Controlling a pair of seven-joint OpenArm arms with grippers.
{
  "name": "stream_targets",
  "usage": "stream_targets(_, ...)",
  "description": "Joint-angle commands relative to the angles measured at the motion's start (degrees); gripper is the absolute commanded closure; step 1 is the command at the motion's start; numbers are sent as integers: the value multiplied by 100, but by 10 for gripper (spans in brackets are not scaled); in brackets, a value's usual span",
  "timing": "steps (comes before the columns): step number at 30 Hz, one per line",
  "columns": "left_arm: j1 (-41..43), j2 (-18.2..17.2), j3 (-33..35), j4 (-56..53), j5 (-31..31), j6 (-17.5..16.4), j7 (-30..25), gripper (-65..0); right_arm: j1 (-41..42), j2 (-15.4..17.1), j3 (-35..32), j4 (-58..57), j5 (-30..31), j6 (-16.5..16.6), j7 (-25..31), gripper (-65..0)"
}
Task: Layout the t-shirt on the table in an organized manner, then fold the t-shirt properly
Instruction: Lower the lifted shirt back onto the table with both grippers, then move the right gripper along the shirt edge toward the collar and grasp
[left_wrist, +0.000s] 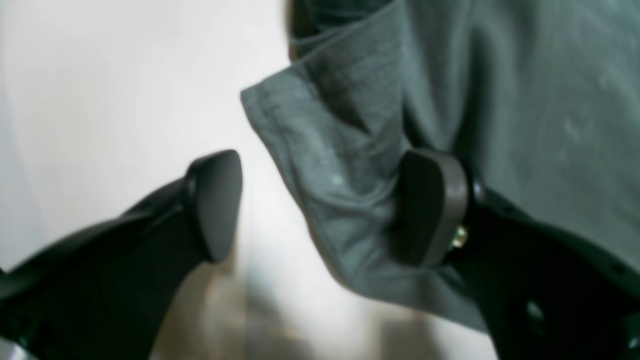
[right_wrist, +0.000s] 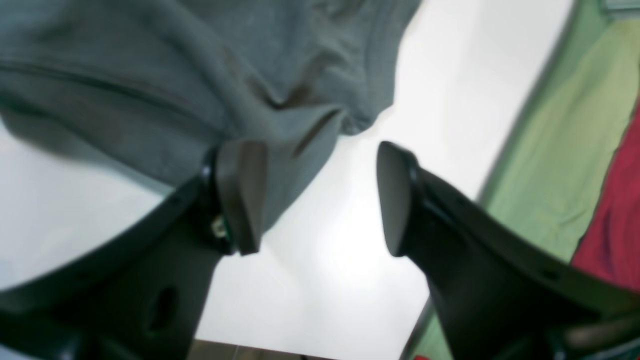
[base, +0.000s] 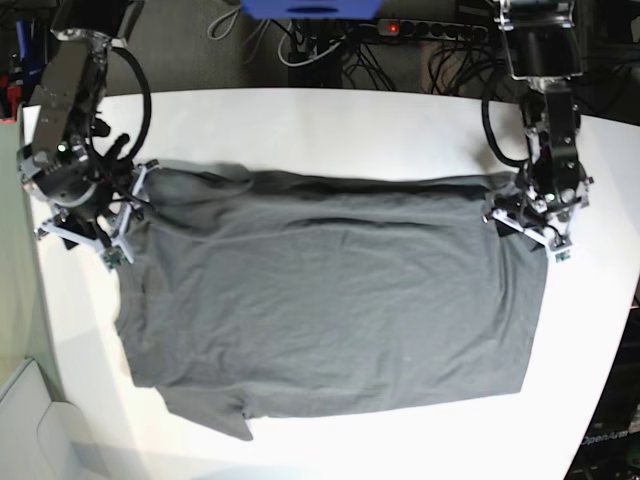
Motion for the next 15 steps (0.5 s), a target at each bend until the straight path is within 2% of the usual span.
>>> stream_targets(1, -37, -45, -25, 146, 20, -2, 291, -471, -12, 66, 27, 182, -14, -25, 60, -363)
stream_targets(6, 77, -248, -34, 559, 20, -2, 678, -475, -197, 57, 36, 296, -14, -25, 60, -362)
stream_targets(10, 121, -274, -34, 682, 64, 7, 678, -473, -320, 39, 36, 296, -14, -25, 104, -362)
stream_targets(15, 218, -494, -148, 691, 55, 16, 713, -472, -460, -49, 36, 314, -5, -25, 96, -361)
